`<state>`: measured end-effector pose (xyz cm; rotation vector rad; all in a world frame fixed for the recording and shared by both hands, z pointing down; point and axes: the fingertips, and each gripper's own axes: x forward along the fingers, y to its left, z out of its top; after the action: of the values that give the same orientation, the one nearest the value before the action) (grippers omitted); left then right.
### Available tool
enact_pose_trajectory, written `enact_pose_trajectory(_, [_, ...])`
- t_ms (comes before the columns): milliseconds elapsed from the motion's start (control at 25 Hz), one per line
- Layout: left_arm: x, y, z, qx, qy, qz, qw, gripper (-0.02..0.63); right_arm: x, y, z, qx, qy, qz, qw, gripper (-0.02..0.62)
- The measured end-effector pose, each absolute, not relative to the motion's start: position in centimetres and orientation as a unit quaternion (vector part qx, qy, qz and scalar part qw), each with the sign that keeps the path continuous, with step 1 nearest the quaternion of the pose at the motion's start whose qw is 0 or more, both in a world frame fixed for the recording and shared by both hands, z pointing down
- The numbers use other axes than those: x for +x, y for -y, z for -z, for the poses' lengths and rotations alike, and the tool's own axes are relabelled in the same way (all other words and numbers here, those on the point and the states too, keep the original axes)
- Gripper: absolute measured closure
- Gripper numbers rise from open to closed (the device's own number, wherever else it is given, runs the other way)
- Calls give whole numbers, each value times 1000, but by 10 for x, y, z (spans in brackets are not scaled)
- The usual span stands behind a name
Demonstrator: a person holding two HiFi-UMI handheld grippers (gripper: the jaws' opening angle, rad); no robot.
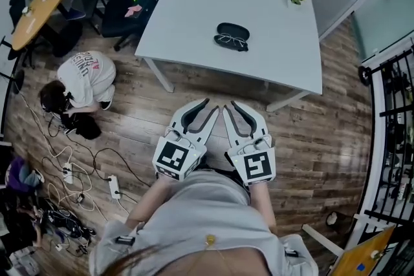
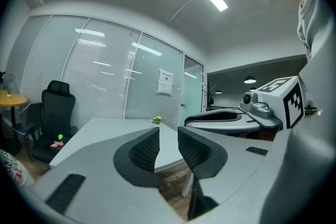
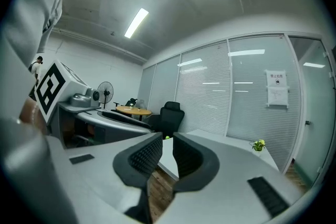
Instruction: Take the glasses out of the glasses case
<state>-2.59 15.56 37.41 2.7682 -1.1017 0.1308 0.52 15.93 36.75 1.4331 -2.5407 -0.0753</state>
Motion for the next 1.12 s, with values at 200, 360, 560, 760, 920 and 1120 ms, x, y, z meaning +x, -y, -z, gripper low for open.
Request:
enact_pose_trajectory(200, [-39,-118,-377,929,359,-50,79,497,-9,-122,-371,494,861,22,116,545])
enact_pose_trajectory(360, [-46,-98,-380,933,347,-54,84,497,-20,-101,-375,501,857,20,118,545])
enact_pose_trajectory(560, [-52,-81,-380,937,335,-57,81,497,-26,-85,-376,513,850,17,117,545])
enact_pose_trajectory(760, [-53,-68,-381,938,332,-55,84,497,-24,-75,-376,517,847,11,119,545])
enact_pose_trajectory(920, [-49,-53,-385,936,334,-57,94,497,-19,-60,-378,516,848,9,122,545])
enact_pose_trajectory(1120, [-40,-22,-390,935,338,-56,95,497,-12,-29,-382,510,851,8,121,545])
